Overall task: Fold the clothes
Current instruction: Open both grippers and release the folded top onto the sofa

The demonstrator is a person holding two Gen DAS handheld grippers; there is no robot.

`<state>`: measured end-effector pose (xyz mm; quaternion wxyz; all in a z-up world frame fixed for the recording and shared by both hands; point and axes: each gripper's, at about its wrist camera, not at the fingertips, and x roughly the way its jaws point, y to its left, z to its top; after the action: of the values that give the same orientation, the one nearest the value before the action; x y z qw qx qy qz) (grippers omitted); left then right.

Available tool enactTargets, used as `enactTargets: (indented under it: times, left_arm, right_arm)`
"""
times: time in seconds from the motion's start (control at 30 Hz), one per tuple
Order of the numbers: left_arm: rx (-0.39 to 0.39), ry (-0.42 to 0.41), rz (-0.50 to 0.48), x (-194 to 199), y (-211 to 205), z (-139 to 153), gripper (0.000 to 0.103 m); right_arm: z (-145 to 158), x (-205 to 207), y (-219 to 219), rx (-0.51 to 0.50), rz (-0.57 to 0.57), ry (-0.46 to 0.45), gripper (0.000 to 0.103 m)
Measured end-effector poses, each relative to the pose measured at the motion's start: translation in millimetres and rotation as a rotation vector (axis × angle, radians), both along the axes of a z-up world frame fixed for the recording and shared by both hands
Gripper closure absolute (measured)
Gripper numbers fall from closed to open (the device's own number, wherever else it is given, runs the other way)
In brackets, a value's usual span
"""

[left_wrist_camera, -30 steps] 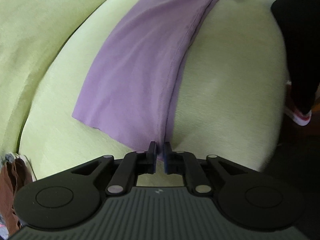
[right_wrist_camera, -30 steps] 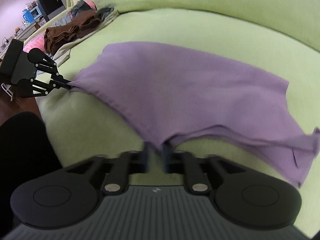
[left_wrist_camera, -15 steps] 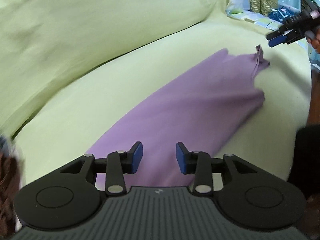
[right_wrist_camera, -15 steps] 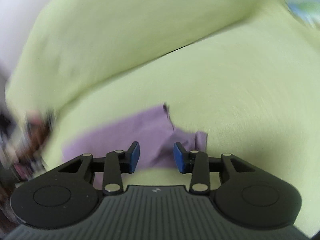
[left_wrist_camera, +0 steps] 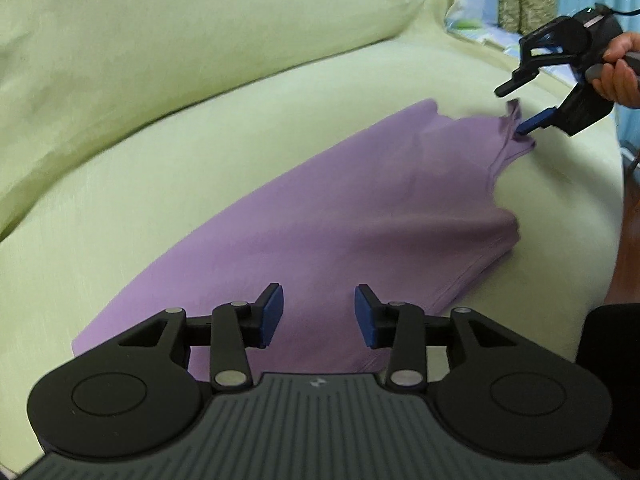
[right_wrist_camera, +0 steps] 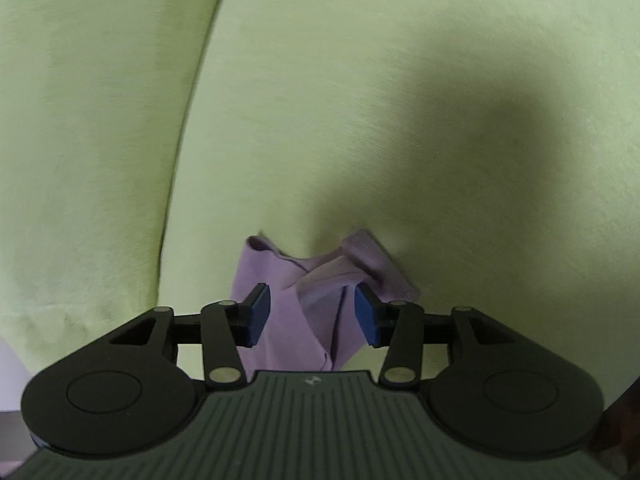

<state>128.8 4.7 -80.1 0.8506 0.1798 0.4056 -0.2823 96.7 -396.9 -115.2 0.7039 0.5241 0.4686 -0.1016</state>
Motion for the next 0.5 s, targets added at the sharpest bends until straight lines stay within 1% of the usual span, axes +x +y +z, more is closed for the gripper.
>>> enactTargets:
  times: [0.03,0.07,0.1,0.13,0.2,0.23,0.27,0.3,0.37,0.4,0.43,0.47,0.5]
  left_arm:
    - [0.025,0.008,0.020,1.9,-1.4,-0.1,0.056]
    - [0.046,0.017,0.044,4.1,-2.8,0.3,0.056]
    - [0.058,0.030,0.073,6.9,-4.2,1.2,0.055]
    - [0.064,0.042,0.098,9.2,-5.2,2.2,0.055]
    - [0.047,0.068,0.146,12.6,-4.7,5.1,0.050]
    - [0.021,0.088,0.175,14.1,-3.3,7.6,0.049]
    - [0.007,0.095,0.183,14.0,-3.0,8.5,0.048]
    - [-0.002,0.096,0.188,13.3,-3.3,8.7,0.047]
    - [-0.016,0.100,0.195,11.9,-4.1,8.4,0.047]
    - [-0.015,0.104,0.196,11.0,-4.9,6.6,0.047]
    - [-0.014,0.109,0.196,10.3,-5.9,4.1,0.047]
    - [-0.013,0.116,0.197,9.9,-7.1,0.5,0.047]
    - [-0.006,0.124,0.201,9.5,-7.8,-3.0,0.047]
  right_arm:
    - [-1.5,2.7,0.8,-0.011,0.009,0.007,0.066]
    - [-1.5,4.5,1.9,-0.034,0.030,0.003,0.075]
    - [0.8,5.0,3.3,-0.076,0.071,-0.021,0.091]
    - [4.2,5.0,6.3,-0.125,0.115,-0.045,0.097]
    - [14.4,3.1,17.3,-0.249,0.214,-0.096,0.099]
    - [18.8,1.4,22.6,-0.307,0.260,-0.131,0.099]
    - [23.1,-0.4,27.8,-0.364,0.306,-0.166,0.099]
    - [28.1,-4.4,34.9,-0.429,0.365,-0.222,0.100]
    - [38.7,-21.2,54.0,-0.577,0.514,-0.395,0.100]
    - [40.0,-30.9,59.0,-0.636,0.556,-0.445,0.101]
    - [39.1,-37.3,61.8,-0.682,0.580,-0.470,0.101]
    - [34.1,-39.8,61.0,-0.701,0.590,-0.459,0.101]
    - [23.6,-43.0,58.3,-0.712,0.599,-0.425,0.101]
